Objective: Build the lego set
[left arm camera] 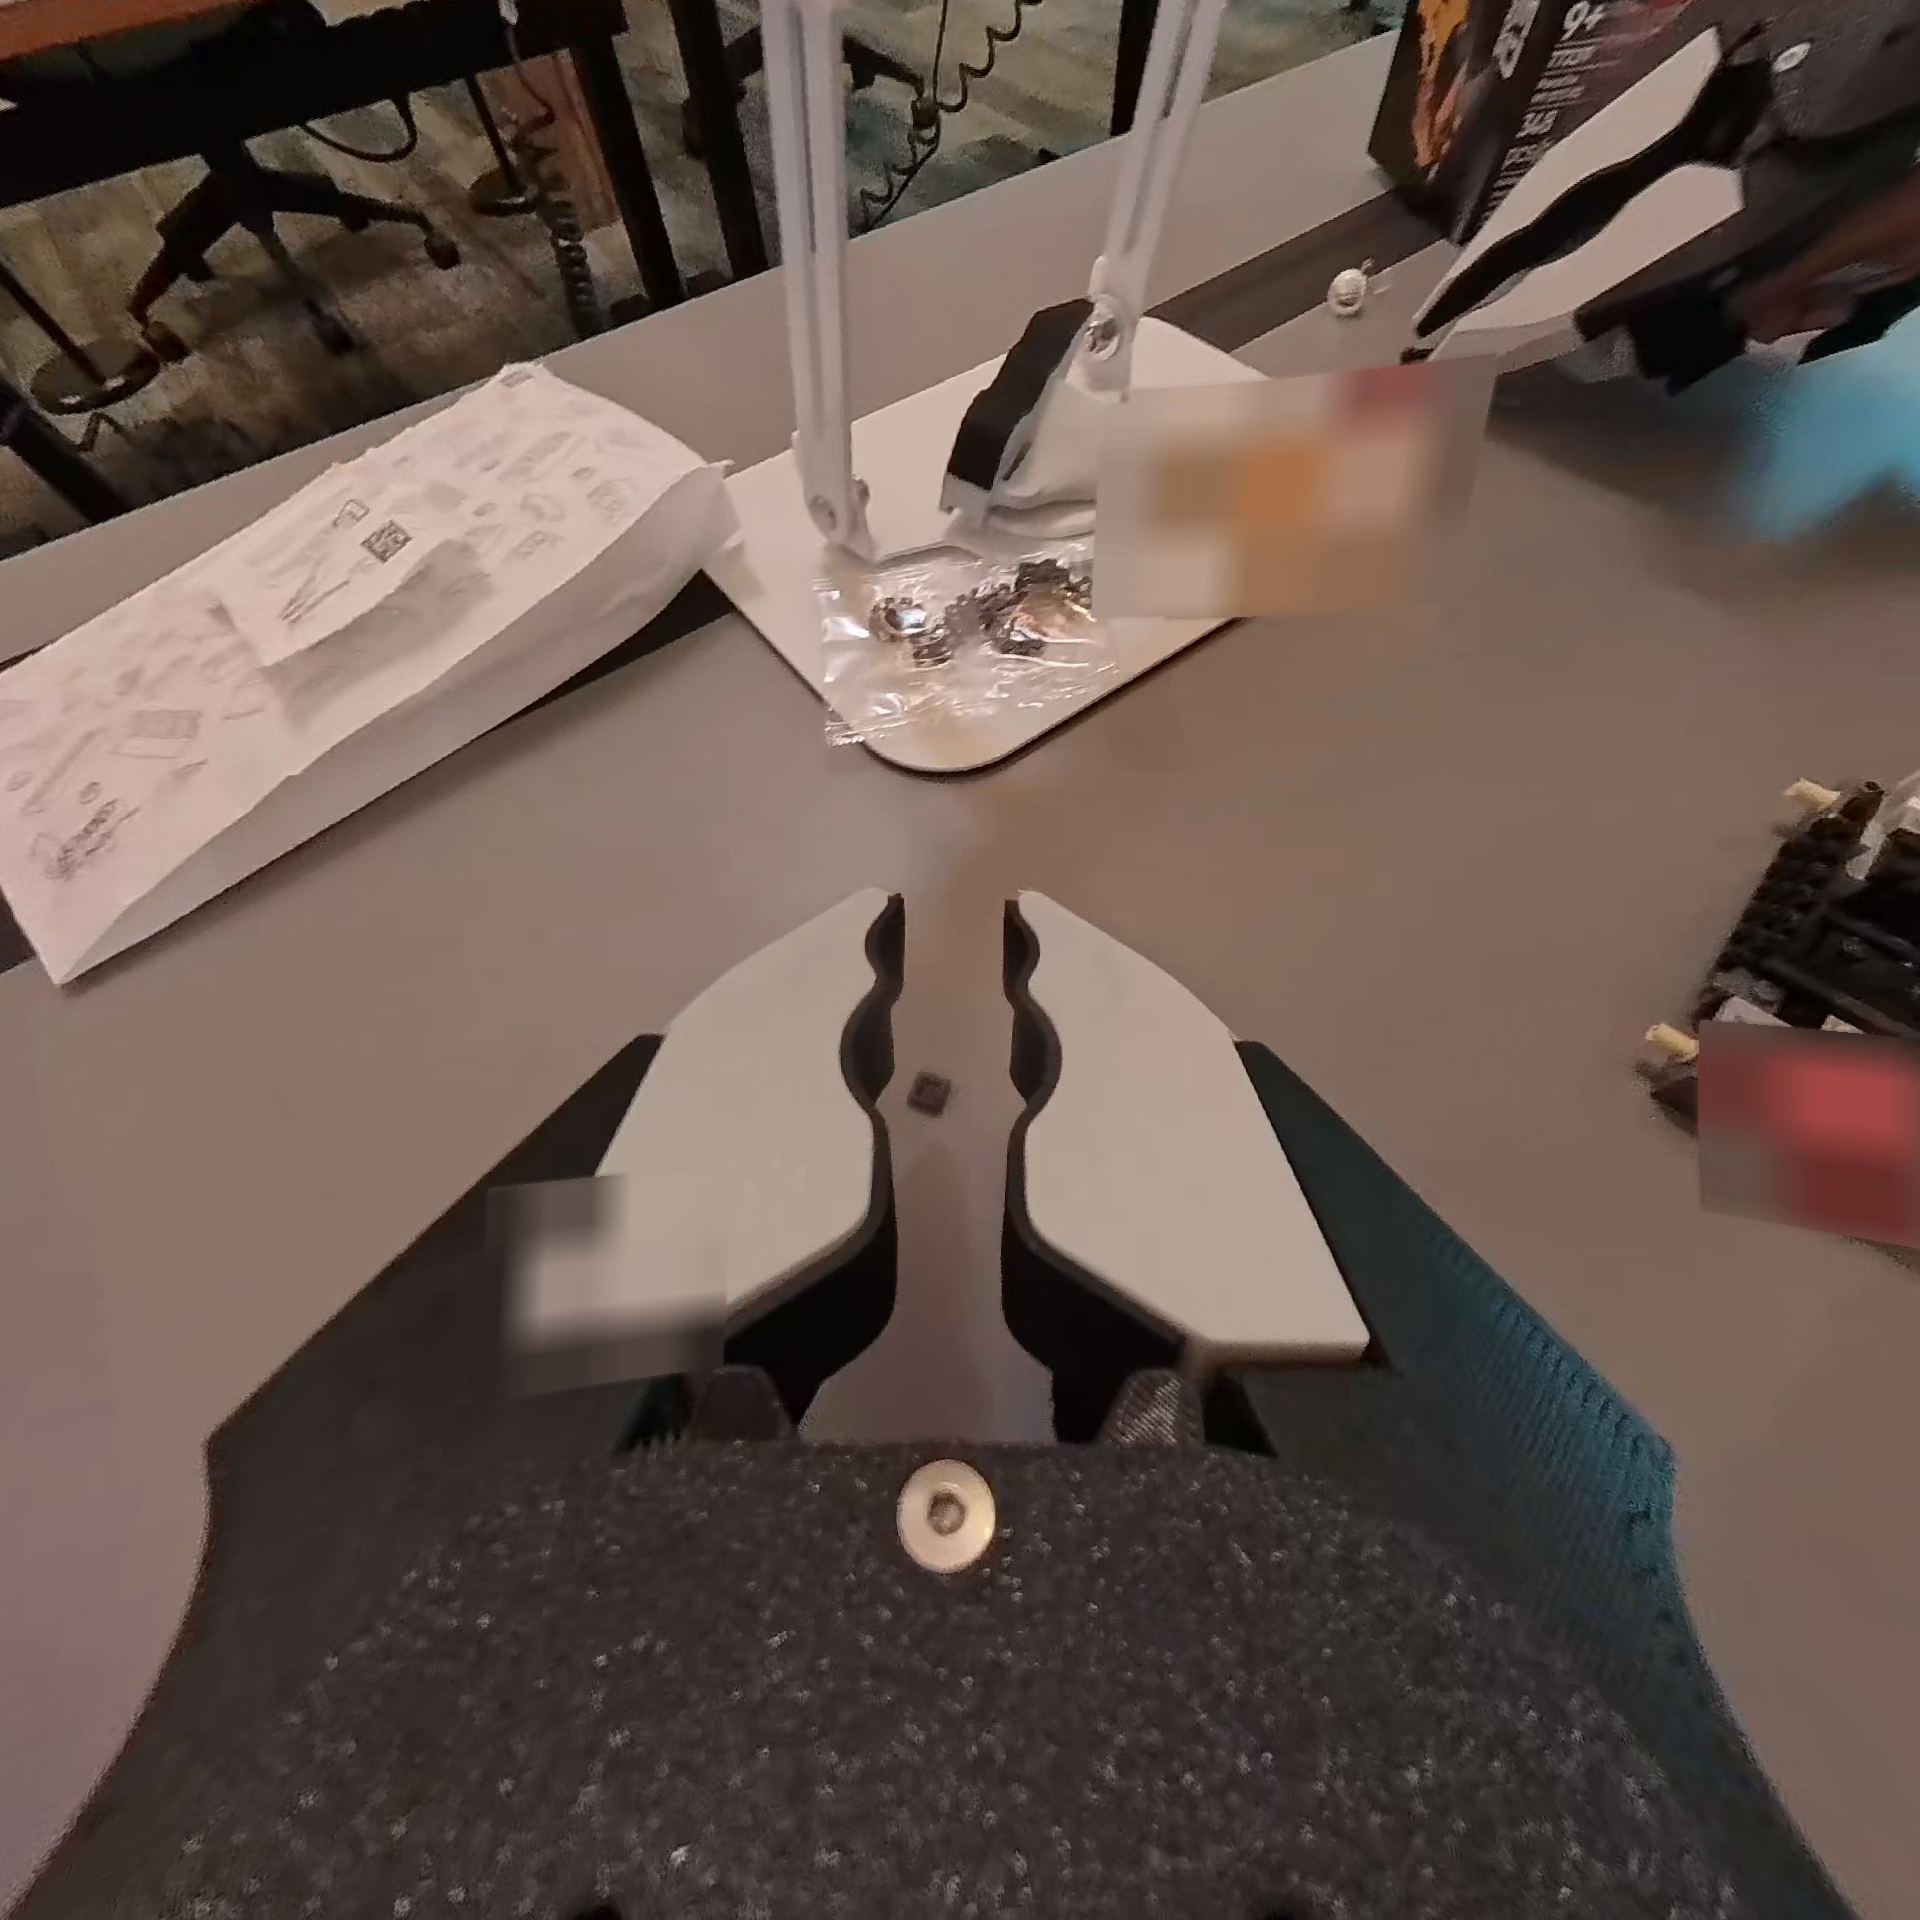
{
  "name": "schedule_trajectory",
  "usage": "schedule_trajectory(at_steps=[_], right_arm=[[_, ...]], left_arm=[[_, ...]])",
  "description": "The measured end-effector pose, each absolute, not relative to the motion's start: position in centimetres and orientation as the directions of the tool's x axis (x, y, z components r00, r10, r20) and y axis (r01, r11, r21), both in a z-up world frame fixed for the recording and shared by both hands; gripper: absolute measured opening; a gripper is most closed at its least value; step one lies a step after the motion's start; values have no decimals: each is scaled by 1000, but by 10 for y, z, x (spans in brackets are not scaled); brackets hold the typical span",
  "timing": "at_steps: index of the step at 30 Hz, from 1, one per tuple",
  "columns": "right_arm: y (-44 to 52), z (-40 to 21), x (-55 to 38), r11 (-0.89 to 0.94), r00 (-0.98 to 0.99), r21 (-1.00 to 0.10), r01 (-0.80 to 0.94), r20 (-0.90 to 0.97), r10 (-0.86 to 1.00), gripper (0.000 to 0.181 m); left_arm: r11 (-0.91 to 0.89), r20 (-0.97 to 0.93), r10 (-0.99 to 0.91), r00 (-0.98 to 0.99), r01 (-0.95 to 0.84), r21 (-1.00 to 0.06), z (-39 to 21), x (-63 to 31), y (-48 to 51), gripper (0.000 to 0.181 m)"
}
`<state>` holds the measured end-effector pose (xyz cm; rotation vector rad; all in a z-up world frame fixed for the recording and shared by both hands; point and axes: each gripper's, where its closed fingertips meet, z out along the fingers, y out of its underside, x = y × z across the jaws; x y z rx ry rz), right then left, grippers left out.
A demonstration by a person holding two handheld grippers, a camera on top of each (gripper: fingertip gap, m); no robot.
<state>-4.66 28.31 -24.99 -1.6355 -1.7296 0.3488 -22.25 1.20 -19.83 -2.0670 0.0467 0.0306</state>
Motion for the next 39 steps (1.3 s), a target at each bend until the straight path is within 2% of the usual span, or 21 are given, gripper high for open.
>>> schedule_trajectory(at_steps=[8, 13, 22, 26, 30, 32, 34, 36, 39], right_arm=[[275, -231, -30, 46, 125, -754, 656, 168, 978, 25], [234, -199, -12, 11, 116, -851, 525, 84, 990, 24], [170, -200, 8, 66, -3, -865, 497, 75, 997, 23], [158, -197, 4, 86, -38, -868, 488, 77, 996, 23], [140, -191, -2, 102, -89, -877, 470, 68, 994, 23], [126, -181, -6, 122, -126, -891, 438, 73, 989, 23], [104, -162, -12, 176, -187, -914, 365, 113, 976, 22], [74, -144, -16, 260, -267, -923, 283, 184, 946, 22], [30, -126, -20, 414, -356, -896, 158, 340, 870, 24]], left_arm=[[-532, -45, 34, 998, -20, -847, -209, -242, 2, 19], [-636, -19, -30, 999, -34, -771, -233, -239, -13, 22], [-688, -41, -85, 996, -89, -720, -252, -234, -5, 21], [-699, -63, -123, 990, -131, -703, -253, -229, -2, 8], [-713, -75, -133, 988, -148, -685, -253, -227, -3, 7], [-668, -22, -209, 978, -160, -727, -247, -206, 0, 7], [-595, 125, -301, 945, -84, -799, -227, -170, 9, 7], [-519, 281, -442, 852, 13, -855, -195, -124, 15, 7], [-451, 408, -617, 673, 122, -884, -150, -67, 15, 7]])
